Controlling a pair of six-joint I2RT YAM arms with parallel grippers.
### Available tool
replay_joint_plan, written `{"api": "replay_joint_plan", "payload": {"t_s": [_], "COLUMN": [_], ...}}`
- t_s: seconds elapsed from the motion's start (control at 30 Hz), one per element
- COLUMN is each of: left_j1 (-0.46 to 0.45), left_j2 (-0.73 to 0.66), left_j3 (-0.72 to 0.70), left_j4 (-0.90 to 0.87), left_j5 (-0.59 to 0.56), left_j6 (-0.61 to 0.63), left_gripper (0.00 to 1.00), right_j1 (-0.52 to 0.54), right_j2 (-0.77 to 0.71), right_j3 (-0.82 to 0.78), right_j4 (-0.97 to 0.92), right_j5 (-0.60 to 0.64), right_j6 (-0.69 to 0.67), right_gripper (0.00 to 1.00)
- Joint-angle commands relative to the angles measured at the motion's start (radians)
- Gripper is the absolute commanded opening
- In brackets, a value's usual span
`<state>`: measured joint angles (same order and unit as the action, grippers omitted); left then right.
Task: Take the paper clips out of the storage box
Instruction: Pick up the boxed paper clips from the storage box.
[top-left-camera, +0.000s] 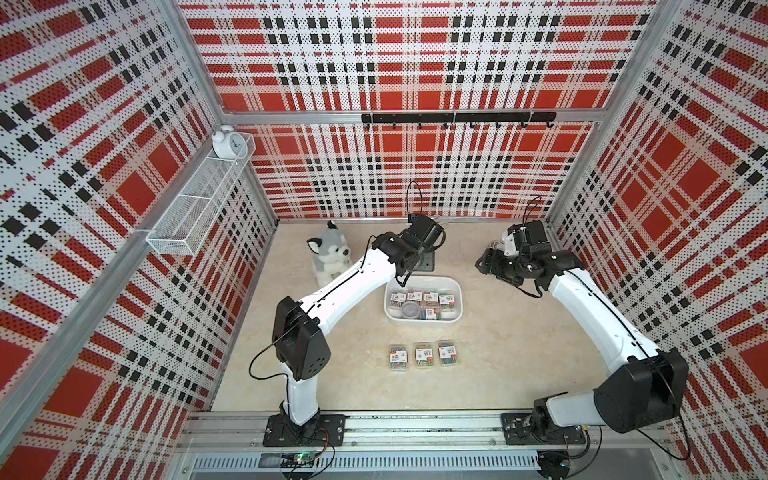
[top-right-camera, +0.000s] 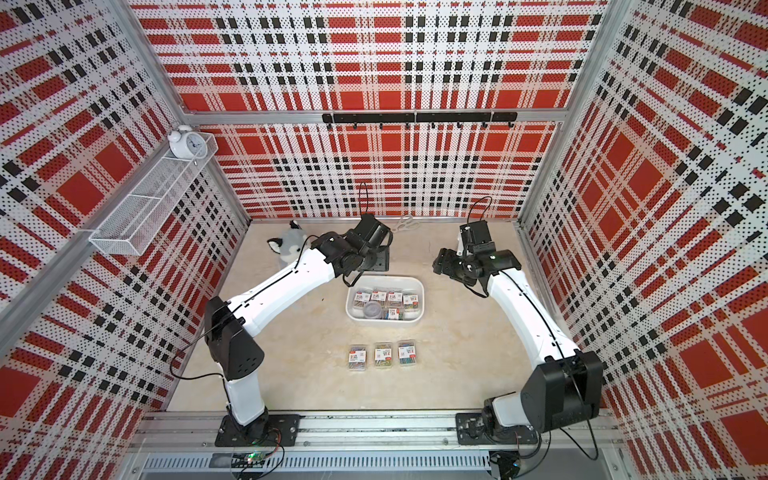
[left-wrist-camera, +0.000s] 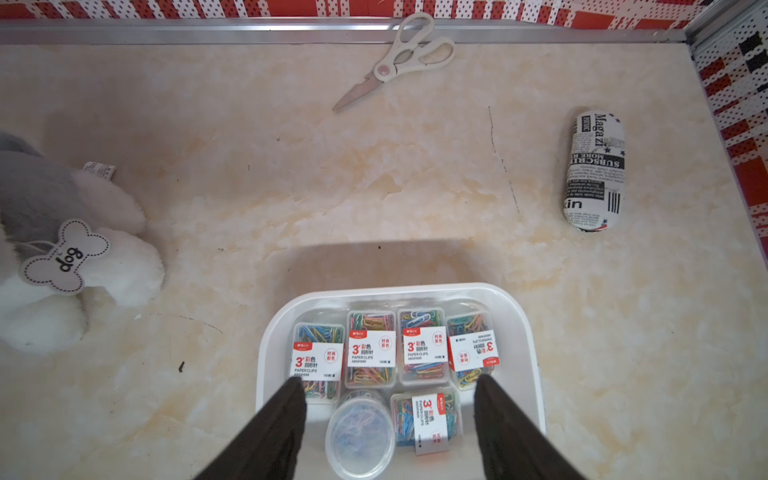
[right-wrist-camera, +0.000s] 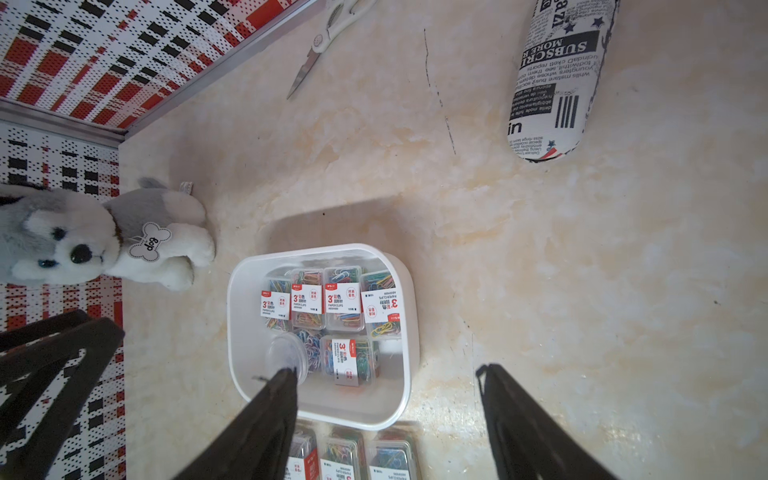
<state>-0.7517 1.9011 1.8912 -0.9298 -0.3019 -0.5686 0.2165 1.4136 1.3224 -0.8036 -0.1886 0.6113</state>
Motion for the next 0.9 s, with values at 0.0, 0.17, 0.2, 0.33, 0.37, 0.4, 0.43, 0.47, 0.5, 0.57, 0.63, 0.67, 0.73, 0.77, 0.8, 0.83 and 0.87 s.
{"api": "replay_joint_plan", "payload": {"t_s": [0.0,0.17,0.2,0.33,0.37,0.4,0.43,0.47,0.5,0.57,0.63,0.67,0.73,0.77,0.8,0.83,0.87], "left_j1": [0.009,-0.001,-0.003,-0.031,-0.042,-0.053,-0.066,-0.074,-0.081,-0.092,-0.101,-0.105,-0.112,-0.115,-0.118,-0.12,-0.124], "left_j2": [0.059,0.119,0.129,0.185,0.206,0.222,0.241,0.257,0.269,0.292,0.311,0.32,0.339,0.344,0.349,0.354,0.362], "left_j3": [0.044,0.086,0.087,0.111,0.126,0.138,0.148,0.155,0.155,0.154,0.16,0.165,0.167,0.166,0.166,0.168,0.175], "left_j4": [-0.063,-0.108,-0.107,-0.099,-0.099,-0.101,-0.101,-0.106,-0.105,-0.106,-0.106,-0.106,-0.114,-0.118,-0.119,-0.119,-0.119], "left_j5": [0.057,0.1,0.119,0.171,0.185,0.197,0.207,0.218,0.223,0.236,0.24,0.243,0.247,0.246,0.247,0.251,0.251], "left_j6": [-0.02,-0.042,-0.05,-0.084,-0.092,-0.098,-0.105,-0.12,-0.133,-0.163,-0.182,-0.186,-0.191,-0.196,-0.201,-0.206,-0.21], "left_gripper": [0.66,0.66,0.65,0.64,0.63,0.63,0.63,0.63,0.63,0.64,0.63,0.63,0.64,0.64,0.64,0.64,0.65], "right_j1": [-0.012,-0.014,-0.014,-0.021,-0.026,-0.03,-0.037,-0.045,-0.051,-0.07,-0.092,-0.104,-0.127,-0.138,-0.147,-0.156,-0.164], "right_j2": [0.029,0.051,0.051,0.042,0.039,0.036,0.032,0.029,0.027,0.021,0.016,0.012,0.007,0.004,0.002,-0.001,-0.001], "right_j3": [0.047,0.074,0.071,0.04,0.03,0.024,0.018,0.013,0.012,0.011,0.012,0.012,0.009,0.008,0.009,0.006,0.003], "right_j4": [-0.078,-0.133,-0.137,-0.147,-0.149,-0.152,-0.155,-0.159,-0.165,-0.174,-0.185,-0.189,-0.194,-0.196,-0.198,-0.199,-0.199], "right_j5": [-0.033,-0.046,-0.049,-0.048,-0.053,-0.056,-0.059,-0.063,-0.068,-0.074,-0.083,-0.087,-0.1,-0.108,-0.112,-0.118,-0.121], "right_j6": [0.042,0.057,0.057,0.056,0.056,0.053,0.05,0.044,0.036,0.018,0.0,-0.009,-0.025,-0.033,-0.039,-0.046,-0.051], "right_gripper": [0.74,0.74,0.74,0.74,0.74,0.74,0.74,0.74,0.74,0.74,0.74,0.74,0.74,0.74,0.73,0.74,0.74]}}
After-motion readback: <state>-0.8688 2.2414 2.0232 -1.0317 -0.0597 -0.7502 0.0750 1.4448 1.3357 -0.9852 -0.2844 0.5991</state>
